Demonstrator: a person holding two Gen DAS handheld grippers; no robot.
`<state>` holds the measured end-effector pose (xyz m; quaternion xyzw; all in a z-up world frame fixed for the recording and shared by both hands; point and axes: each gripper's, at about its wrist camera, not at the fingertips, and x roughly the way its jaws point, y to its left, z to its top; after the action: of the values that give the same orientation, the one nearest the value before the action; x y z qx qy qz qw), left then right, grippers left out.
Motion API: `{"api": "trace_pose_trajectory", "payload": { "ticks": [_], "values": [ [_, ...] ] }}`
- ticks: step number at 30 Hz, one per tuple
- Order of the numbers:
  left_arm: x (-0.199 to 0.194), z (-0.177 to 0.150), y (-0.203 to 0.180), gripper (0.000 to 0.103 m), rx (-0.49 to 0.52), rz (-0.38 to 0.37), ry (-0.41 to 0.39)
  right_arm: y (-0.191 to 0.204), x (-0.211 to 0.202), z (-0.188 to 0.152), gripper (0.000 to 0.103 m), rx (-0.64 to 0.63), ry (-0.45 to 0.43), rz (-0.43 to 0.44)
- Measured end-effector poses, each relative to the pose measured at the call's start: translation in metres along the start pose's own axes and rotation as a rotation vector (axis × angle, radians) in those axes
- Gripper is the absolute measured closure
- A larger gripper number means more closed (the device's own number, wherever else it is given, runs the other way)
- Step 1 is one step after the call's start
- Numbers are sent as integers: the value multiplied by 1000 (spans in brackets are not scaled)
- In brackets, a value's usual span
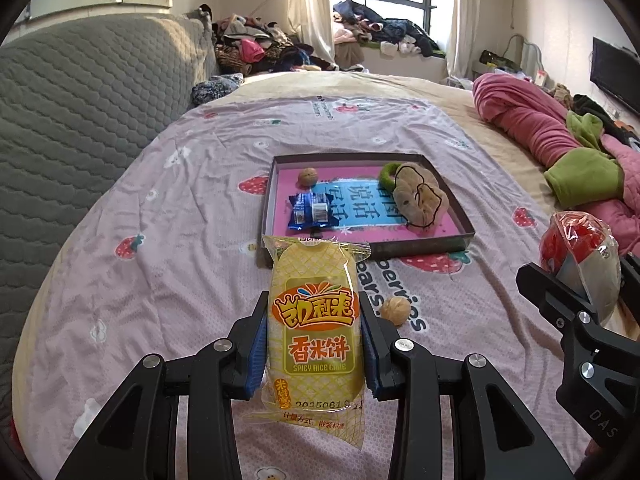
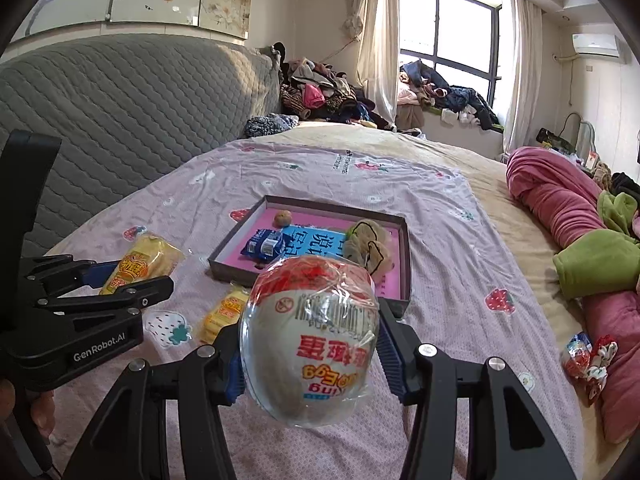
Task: Organize objects
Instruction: 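Lift and carry the yellow packet and egg candy toward the tray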
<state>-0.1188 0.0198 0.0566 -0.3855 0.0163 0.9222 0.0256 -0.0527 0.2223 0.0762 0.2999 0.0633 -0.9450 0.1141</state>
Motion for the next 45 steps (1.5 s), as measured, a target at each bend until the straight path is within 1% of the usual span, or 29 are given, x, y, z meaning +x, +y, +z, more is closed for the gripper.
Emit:
{"api": "trace_pose_trajectory", "payload": {
  "ticks": [11,25,35,45],
  "values": [
    [-8,17,3,63,2,6,-28,-1,-7,25,49,-4,-42,-11],
    [-4,40,4,63,5,4,-48,-2,1,49,49,-21,-57,-17],
    [1,71,-2,63,23,5,-77,-4,9,75,49,-37,-87,-25],
    [24,108,-6,63,44,11,-100,-16,32,99,49,-26,-119,-21]
  ]
}}
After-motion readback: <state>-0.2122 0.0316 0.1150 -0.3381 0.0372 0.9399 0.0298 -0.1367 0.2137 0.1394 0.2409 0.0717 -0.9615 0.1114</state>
